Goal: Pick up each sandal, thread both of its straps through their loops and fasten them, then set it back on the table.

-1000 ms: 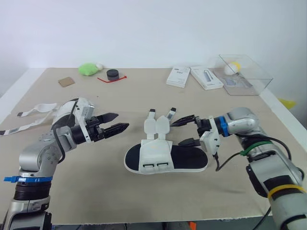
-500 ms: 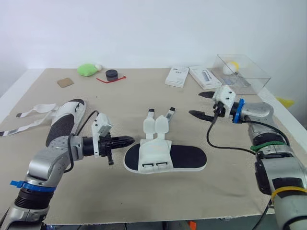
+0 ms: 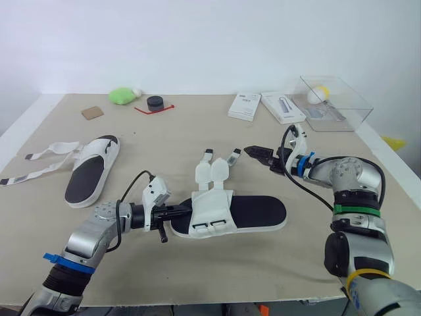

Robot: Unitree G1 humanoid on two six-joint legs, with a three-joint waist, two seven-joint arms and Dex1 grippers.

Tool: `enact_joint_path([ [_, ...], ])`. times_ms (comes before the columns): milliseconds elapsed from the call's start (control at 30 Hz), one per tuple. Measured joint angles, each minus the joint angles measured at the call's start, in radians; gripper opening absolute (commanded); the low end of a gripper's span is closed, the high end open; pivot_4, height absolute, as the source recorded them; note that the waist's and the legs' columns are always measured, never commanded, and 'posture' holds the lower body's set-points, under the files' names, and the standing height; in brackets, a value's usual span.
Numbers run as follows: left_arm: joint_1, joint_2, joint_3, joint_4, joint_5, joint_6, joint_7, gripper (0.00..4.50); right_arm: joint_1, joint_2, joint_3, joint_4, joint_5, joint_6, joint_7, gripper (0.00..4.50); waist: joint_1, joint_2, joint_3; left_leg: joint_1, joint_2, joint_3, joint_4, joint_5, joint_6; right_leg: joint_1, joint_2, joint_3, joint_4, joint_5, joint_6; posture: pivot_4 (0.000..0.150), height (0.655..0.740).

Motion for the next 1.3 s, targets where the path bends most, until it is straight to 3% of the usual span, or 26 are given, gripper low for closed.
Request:
enact_joint_path([
  [300, 0.007, -0.014, -0.008, 0.008, 0.021, -0.033, 0.001, 0.04, -0.098, 0.128, -0.135, 0.206, 0.011, -0.025, -0.212, 4.50, 0.000, 0.001, -0.002, -0.001, -0.001, 0.000, 0.000, 0.000, 0.002, 0.001, 0.002, 0.002, 0.001, 0.000, 0.001, 0.150, 0.7400],
  [833, 0.028, -0.015, 0.003, -0.005, 0.019, -0.032, 0.020, 0.04, -0.247, 0.160, -0.165, 0.570, -0.008, -0.358, -0.227, 4.50, -0.005, 0.003, -0.003, 0.000, -0.001, 0.000, 0.000, -0.002, 0.014, 0.001, 0.005, 0.003, 0.001, -0.001, 0.000, 0.150, 0.7400],
  [967, 0.030, -0.016, 0.004, -0.006, 0.019, -0.033, 0.023, 0.00, -0.254, 0.161, -0.157, 0.607, -0.025, -0.385, -0.221, 3.22, -0.005, 0.003, -0.003, 0.000, -0.001, 0.000, 0.000, -0.002, 0.014, 0.001, 0.005, 0.003, 0.001, -0.001, 0.000, 0.150, 0.7400],
  [1167, 0.035, -0.020, 0.007, -0.011, 0.019, -0.033, 0.025, 0.00, -0.254, 0.163, -0.153, 0.633, -0.049, -0.389, -0.212, 0.32, -0.004, 0.003, -0.003, 0.000, -0.001, 0.000, 0.000, -0.002, 0.014, 0.001, 0.005, 0.003, 0.001, -0.001, -0.001, 0.150, 0.7400],
  [1200, 0.036, -0.022, 0.008, -0.011, 0.020, -0.033, 0.025, 0.00, -0.258, 0.163, -0.154, 0.633, -0.049, -0.388, -0.202, 0.02, -0.004, 0.003, -0.003, 0.000, -0.001, 0.000, 0.000, -0.003, 0.014, 0.001, 0.005, 0.003, 0.001, -0.001, -0.001, 0.150, 0.7400],
  [1300, 0.036, -0.030, 0.009, -0.010, 0.021, -0.032, 0.031, 0.00, -0.263, 0.161, -0.150, 0.633, -0.060, -0.399, -0.194, 0.02, -0.004, 0.003, -0.003, 0.000, -0.001, 0.000, 0.000, -0.003, 0.014, 0.001, 0.005, 0.003, 0.000, -0.001, -0.001, 0.150, 0.7400],
])
